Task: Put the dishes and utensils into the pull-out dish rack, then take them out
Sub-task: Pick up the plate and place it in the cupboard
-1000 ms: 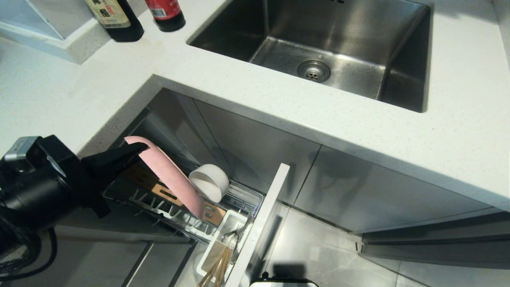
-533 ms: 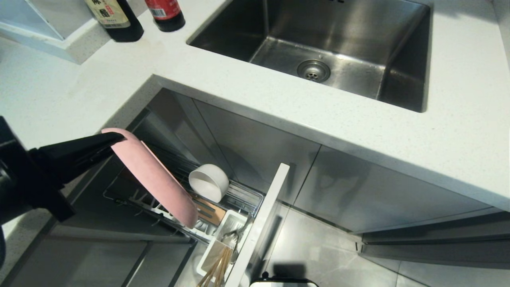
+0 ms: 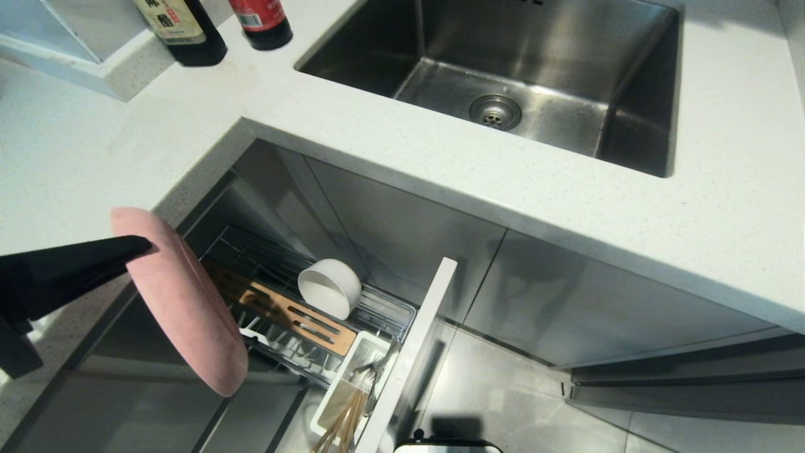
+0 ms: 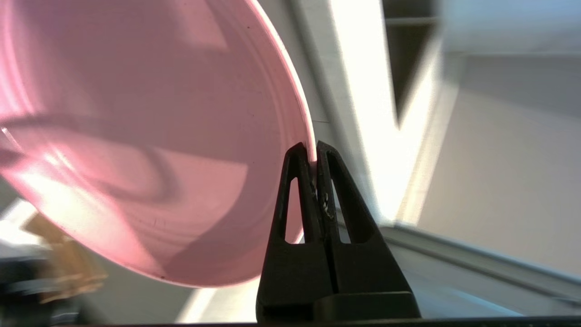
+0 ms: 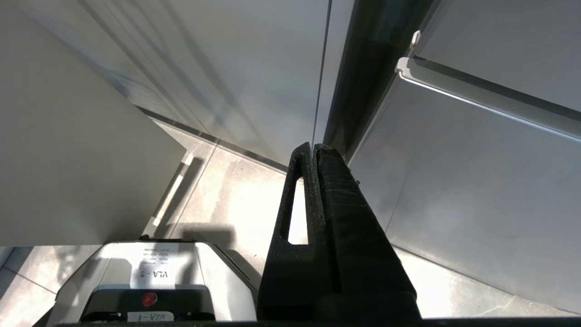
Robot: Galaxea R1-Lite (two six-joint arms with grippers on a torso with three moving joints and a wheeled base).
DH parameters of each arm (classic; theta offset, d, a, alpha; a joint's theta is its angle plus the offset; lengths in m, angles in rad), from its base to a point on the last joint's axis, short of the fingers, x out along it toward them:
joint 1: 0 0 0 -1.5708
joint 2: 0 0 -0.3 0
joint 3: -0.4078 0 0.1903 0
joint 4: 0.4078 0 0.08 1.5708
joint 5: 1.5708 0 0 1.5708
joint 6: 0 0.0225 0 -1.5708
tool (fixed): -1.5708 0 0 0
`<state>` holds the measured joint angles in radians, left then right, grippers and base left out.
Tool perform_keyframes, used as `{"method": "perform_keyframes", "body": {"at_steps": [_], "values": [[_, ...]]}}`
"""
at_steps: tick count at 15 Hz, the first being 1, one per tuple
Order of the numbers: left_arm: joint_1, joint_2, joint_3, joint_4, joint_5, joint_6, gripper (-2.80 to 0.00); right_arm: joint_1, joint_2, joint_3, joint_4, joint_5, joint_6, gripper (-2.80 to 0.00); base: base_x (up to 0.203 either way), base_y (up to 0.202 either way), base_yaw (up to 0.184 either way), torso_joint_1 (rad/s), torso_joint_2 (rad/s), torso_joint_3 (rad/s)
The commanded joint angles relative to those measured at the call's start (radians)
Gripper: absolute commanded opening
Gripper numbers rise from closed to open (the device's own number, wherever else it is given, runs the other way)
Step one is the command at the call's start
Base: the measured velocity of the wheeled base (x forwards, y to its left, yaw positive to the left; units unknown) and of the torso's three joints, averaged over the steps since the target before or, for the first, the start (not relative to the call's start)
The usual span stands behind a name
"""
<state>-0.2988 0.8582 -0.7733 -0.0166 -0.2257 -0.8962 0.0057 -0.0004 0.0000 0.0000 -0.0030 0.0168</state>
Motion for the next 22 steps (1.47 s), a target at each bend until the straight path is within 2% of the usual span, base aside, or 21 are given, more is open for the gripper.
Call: {"method": "perform_keyframes", "body": {"at_steps": [1, 4, 5, 7, 9, 11, 13, 15, 18, 22], "values": [[0.01, -0.011, -0.018, 0.017, 0.01, 0.027, -2.8, 0.0, 0.0, 0.002, -0.001, 0.0, 0.0, -2.8, 0.0, 0.0, 0.0, 0.0, 0.0, 0.0], [0.018, -0.037, -0.023, 0.023, 0.02, 0.056, -2.8, 0.0, 0.0, 0.002, 0.0, 0.0, 0.0, -2.8, 0.0, 0.0, 0.0, 0.0, 0.0, 0.0], [0.019, -0.043, -0.018, 0.045, 0.019, 0.078, -2.8, 0.0, 0.0, 0.002, 0.0, 0.0, 0.0, -2.8, 0.0, 0.0, 0.0, 0.0, 0.0, 0.0], [0.02, -0.065, 0.002, 0.121, 0.015, 0.168, -2.8, 0.0, 0.0, 0.002, 0.0, 0.0, 0.0, -2.8, 0.0, 0.0, 0.0, 0.0, 0.0, 0.0], [0.02, -0.082, 0.025, 0.118, 0.001, 0.18, -2.8, 0.0, 0.0, 0.002, 0.0, 0.0, 0.0, -2.8, 0.0, 0.0, 0.0, 0.0, 0.0, 0.0], [0.02, -0.078, 0.025, 0.084, -0.015, 0.122, -2.8, 0.0, 0.0, 0.002, 0.0, 0.0, 0.0, -2.8, 0.0, 0.0, 0.0, 0.0, 0.0, 0.0], [0.02, -0.053, 0.034, -0.01, -0.019, 0.038, -2.8, 0.0, 0.0, 0.002, 0.0, 0.0, 0.0, -2.8, 0.0, 0.0, 0.0, 0.0, 0.0, 0.0], [0.018, -0.029, 0.085, -0.114, -0.019, -0.018, -2.8, 0.0, 0.0, 0.002, -0.001, 0.0, 0.0, -2.8, 0.0, 0.0, 0.0, 0.0, 0.0, 0.0], [0.014, 0.014, 0.103, -0.161, -0.015, -0.132, -2.8, 0.0, 0.0, 0.002, 0.0, 0.0, 0.001, -2.8, 0.0, 0.0, 0.0, 0.0, 0.0, 0.0], [-0.036, 0.072, 0.166, -0.258, 0.044, -0.189, -2.8, 0.0, 0.0, 0.002, 0.0, 0.0, 0.001, -2.8, 0.0, 0.0, 0.0, 0.0, 0.0, 0.0]]}}
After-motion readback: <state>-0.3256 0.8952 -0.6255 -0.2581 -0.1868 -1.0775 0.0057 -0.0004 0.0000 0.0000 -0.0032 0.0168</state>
